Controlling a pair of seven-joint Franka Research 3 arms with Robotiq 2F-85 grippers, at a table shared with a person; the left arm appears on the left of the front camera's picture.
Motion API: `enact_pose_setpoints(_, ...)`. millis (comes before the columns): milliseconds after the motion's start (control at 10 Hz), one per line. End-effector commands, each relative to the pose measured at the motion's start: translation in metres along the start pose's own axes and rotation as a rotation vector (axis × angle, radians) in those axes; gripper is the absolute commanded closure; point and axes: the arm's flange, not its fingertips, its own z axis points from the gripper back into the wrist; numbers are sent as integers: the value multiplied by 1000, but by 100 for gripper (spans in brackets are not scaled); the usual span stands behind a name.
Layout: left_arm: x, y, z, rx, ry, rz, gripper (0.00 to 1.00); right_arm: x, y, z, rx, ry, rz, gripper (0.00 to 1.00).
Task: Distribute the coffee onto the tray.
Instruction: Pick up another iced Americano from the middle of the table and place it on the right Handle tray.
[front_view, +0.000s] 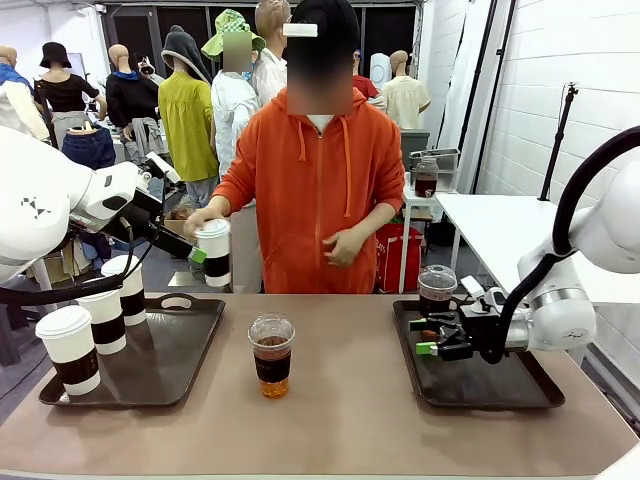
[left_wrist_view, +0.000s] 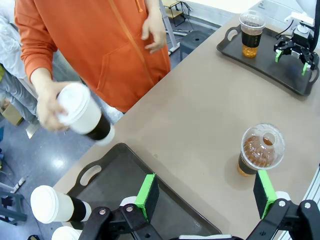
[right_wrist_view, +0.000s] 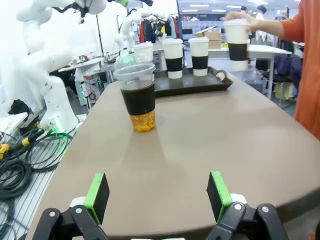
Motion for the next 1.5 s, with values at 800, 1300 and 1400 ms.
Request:
enact_pose_setpoints(800, -2, 2, -1, -8, -6, 5, 0, 10, 14, -128, -19, -2, -2, 0)
enact_pose_setpoints(1300, -2, 2, -1, -8, -6, 5, 0, 14, 19, -119, 11, 4, 6, 0)
enact_pose_setpoints(1400, -2, 2, -1, -8, -6, 5, 0, 12, 18, -119, 10, 4, 3, 0)
